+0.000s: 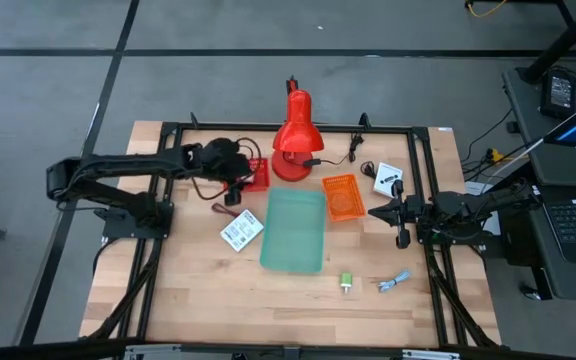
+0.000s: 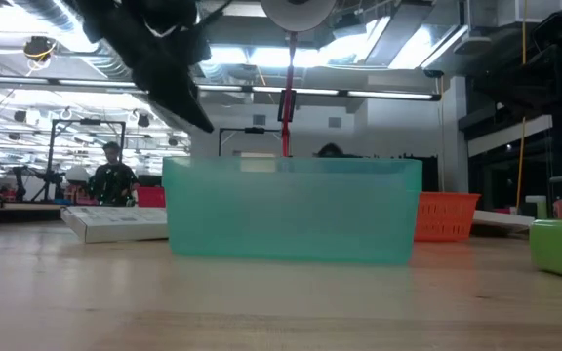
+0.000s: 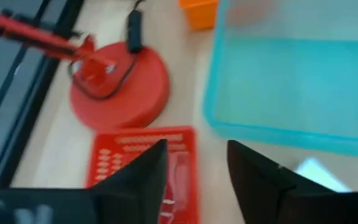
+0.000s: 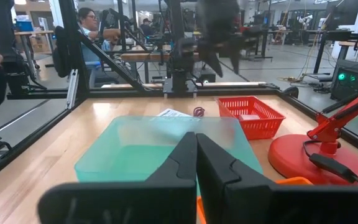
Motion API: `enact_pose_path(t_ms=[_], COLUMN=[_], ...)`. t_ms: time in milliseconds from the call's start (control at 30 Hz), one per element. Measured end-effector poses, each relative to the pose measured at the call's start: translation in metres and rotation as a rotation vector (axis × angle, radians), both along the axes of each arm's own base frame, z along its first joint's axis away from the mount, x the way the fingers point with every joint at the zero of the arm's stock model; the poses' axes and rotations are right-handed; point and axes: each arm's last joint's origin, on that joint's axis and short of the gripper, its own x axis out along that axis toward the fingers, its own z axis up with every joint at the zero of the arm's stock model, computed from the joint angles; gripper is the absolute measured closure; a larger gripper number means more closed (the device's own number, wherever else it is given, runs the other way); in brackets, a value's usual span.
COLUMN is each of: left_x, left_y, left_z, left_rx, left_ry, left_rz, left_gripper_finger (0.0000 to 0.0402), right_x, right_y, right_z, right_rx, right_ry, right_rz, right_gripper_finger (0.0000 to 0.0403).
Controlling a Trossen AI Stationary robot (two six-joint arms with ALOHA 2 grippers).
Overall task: Pick and place items into bin
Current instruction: Put the white card reader box into the green basket
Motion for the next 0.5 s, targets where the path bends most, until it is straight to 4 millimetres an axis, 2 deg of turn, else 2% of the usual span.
enact_pose_path(t_ms=[100,333,500], left_x=[-0.001,-0.022,-0.037], left_y=[-0.011,-0.040,-0.060], left_z=[0.000,-0.018,-0.023], left_rx=[-0.017,-0.065,-0.112], left_ry=[-0.026,-0.172,-0.324], left_rz=[-0.025,-0.066,-0.153], left_gripper_finger=[0.0294,0.0387,0.0398], right_x=[0.000,0.000,0.000], right_y=[0.000,0.000,0.000], right_z=[0.000,0.000,0.000], right_rx=[0.000,-0.001,0.000], right_ry=[0.000,0.001,0.002], right_rz=[0.000,0.017,0.016], right_gripper_finger=[0.0402,0.0402,0.0402])
